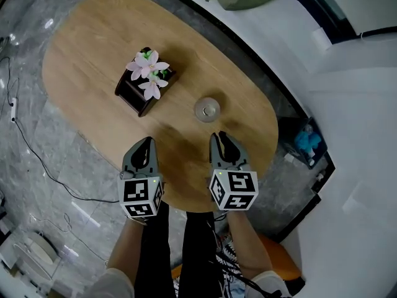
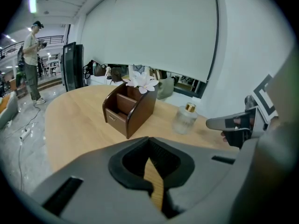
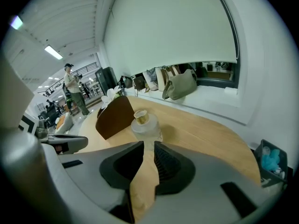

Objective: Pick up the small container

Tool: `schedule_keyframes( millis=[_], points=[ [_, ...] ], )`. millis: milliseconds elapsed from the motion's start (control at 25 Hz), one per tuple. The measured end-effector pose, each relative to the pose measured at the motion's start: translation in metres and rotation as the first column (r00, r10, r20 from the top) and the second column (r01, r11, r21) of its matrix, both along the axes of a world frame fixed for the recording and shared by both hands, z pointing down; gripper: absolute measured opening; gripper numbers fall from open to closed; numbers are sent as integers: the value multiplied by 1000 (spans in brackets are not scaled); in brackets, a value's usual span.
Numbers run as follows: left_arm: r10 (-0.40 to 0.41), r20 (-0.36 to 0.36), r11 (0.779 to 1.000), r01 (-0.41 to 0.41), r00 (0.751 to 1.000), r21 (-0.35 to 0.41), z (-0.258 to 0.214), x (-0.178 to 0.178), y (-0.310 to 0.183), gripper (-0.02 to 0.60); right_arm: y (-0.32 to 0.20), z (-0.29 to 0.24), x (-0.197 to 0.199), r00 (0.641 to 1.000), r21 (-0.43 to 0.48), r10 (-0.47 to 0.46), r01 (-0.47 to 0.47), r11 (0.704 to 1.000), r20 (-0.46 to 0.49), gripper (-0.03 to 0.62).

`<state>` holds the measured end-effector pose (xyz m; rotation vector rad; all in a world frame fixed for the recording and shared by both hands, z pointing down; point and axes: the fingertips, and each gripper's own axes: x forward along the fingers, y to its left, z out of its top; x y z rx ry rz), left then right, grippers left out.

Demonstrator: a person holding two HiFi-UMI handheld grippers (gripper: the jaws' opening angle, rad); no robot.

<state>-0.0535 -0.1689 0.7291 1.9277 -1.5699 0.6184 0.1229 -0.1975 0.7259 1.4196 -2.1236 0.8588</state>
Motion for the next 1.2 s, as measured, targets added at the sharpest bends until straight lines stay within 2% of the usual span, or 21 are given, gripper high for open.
schedule_keyframes(
  millis=[440, 760, 1200],
  points=[
    [11, -4, 1000, -11, 1000, -17, 13, -7, 11, 2, -13, 16, -10, 999, 23, -44, 44, 999, -20, 182],
    [23, 27, 999, -22, 999, -43, 24, -16, 16, 2, -25, 27, -19, 995, 50, -78, 81, 995, -53, 272],
    [29, 33, 997, -27, 999, -66, 31, -20, 18, 2, -41, 35, -32, 993, 76, -91, 97, 992, -69, 323]
  ],
)
